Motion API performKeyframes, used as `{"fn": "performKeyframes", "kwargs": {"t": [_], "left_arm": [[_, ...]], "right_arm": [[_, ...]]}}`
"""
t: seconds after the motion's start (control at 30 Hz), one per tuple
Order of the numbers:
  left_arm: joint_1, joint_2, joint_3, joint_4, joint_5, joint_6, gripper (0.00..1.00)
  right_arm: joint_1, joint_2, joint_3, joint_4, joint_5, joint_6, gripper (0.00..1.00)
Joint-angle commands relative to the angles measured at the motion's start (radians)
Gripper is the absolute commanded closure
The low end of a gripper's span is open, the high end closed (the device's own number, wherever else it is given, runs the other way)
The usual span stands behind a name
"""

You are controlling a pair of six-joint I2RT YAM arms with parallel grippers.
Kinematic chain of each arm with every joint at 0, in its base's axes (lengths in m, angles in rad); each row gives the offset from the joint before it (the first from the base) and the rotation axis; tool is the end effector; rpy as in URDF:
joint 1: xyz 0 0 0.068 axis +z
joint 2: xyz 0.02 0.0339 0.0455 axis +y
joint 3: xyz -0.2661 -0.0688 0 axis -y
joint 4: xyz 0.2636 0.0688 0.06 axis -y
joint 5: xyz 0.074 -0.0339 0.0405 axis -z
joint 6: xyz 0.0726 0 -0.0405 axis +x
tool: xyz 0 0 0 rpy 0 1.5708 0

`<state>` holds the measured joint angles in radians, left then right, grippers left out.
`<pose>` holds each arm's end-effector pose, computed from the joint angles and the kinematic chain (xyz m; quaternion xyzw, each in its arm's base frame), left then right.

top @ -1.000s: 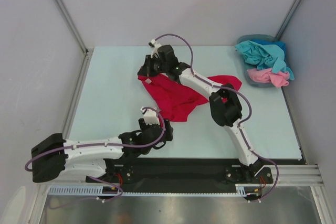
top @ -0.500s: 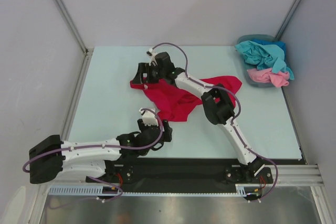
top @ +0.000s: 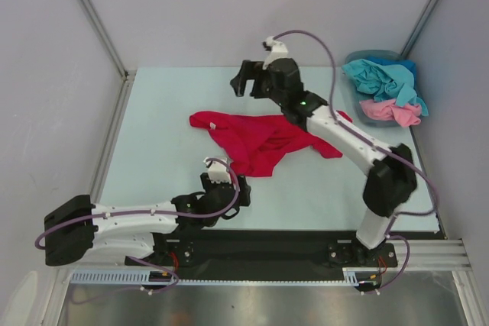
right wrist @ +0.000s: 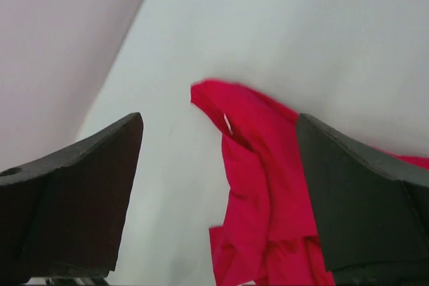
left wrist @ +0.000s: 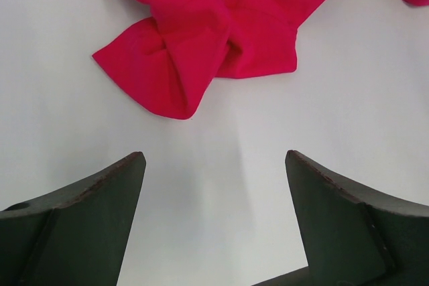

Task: Fold and stack the t-shirts
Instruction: Move the tshirt to the center of the board

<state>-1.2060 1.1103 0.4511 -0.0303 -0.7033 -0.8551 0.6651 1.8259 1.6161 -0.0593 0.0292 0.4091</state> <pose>0.1319 -0.2137 0.1556 0.0036 0.8617 -0.1832 0.4731 0.3938 0.3061 0.3358 -0.0928 0.7901 0.3000 0.5264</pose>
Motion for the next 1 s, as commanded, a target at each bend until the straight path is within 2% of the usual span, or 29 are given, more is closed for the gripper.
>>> {"fn": "performKeyframes", "kwargs": {"t": [0.0, 0.13, 0.3, 0.47, 0.57, 0.7, 0.87, 0.97], "left_arm": [[-0.006, 0.003, 0.049, -0.005, -0.06, 0.028, 0.08], [0.026, 0.081, 0.145, -0.085, -0.081, 0.019, 0.08], [0.157, 0.151, 0.247, -0.111, -0.055, 0.077, 0.08], [0.347, 0.181, 0.328, -0.092, 0.054, 0.169, 0.08], [0.422, 0.216, 0.391, -0.094, 0.099, 0.205, 0.08], [0.462, 0.293, 0.466, -0.086, 0.158, 0.231, 0.08], [0.476, 0.372, 0.468, -0.06, 0.28, 0.208, 0.09], [0.477, 0.341, 0.344, 0.026, 0.369, 0.136, 0.09]], "right_arm": [[-0.007, -0.183, -0.131, 0.032, 0.195, -0.026, 0.0], [-0.007, -0.325, -0.284, 0.01, 0.265, 0.028, 0.0], [-0.007, -0.479, -0.464, 0.006, 0.307, 0.091, 0.0], [-0.041, -0.58, -0.643, 0.015, 0.327, 0.117, 0.0], [-0.085, -0.643, -0.72, 0.021, 0.304, 0.14, 0.0], [-0.114, -0.708, -0.781, 0.01, 0.298, 0.149, 0.0], [-0.119, -0.833, -0.858, -0.043, 0.345, 0.215, 0.0], [-0.119, -0.893, -0.918, -0.074, 0.382, 0.246, 0.0]]}}
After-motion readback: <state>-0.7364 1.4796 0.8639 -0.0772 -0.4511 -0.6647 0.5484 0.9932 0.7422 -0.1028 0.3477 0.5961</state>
